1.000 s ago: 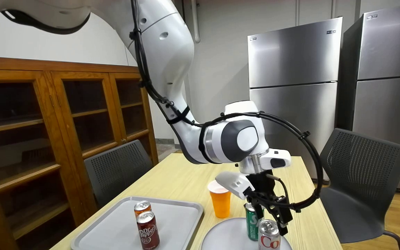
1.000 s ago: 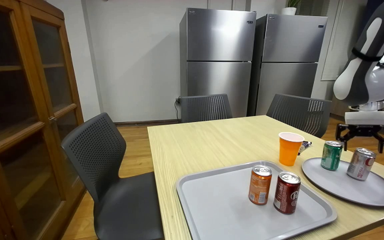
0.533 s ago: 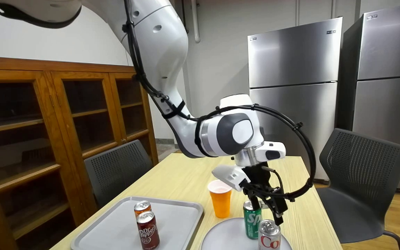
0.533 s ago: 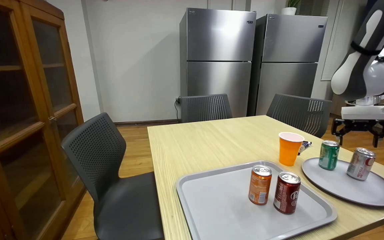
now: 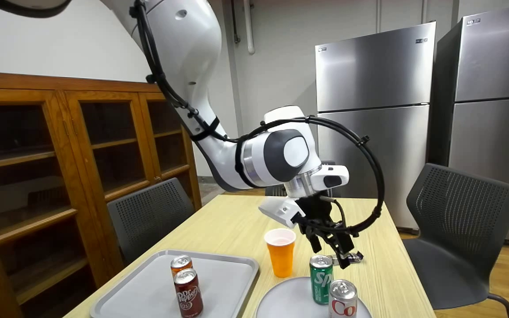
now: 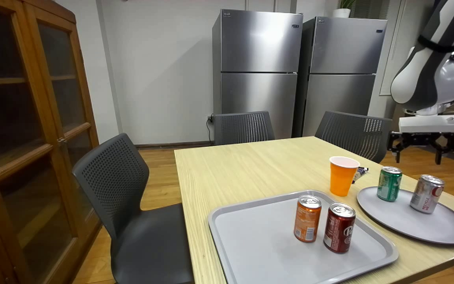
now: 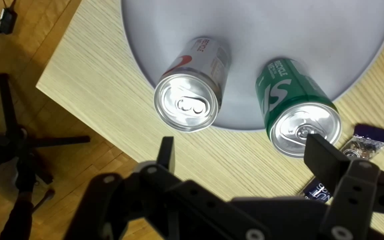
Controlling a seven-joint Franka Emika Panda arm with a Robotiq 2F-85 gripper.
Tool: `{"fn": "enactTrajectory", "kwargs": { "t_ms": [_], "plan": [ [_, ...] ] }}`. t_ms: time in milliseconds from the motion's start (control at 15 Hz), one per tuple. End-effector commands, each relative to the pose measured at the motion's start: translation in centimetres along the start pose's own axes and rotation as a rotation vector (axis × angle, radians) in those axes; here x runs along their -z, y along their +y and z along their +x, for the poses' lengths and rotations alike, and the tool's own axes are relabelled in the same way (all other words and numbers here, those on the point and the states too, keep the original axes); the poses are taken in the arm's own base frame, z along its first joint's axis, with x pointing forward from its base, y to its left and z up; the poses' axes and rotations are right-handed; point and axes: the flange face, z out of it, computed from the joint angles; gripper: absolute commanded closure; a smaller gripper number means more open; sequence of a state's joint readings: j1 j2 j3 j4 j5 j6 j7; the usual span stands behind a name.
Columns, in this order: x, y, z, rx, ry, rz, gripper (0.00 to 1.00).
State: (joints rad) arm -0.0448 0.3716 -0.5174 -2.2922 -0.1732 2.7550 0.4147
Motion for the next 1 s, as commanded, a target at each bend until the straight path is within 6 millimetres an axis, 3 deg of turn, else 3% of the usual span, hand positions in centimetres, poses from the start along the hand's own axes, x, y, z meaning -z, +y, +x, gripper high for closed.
{"fn": "enactTrajectory", "kwargs": {
  "t_ms": [0,600,667,933],
  "plan": [
    [2.4,-0.8,-1.8,0.013,0.041,0.015,0.00],
    [6.7,-5.0,-6.4,0.151,0.070,0.033,0.00],
    [4.8,-5.0,-5.0,0.141,0.078,0.023,0.00],
    [5.9,-5.2,-5.7,0.150,0.077,0.040,0.00]
  ]
}}
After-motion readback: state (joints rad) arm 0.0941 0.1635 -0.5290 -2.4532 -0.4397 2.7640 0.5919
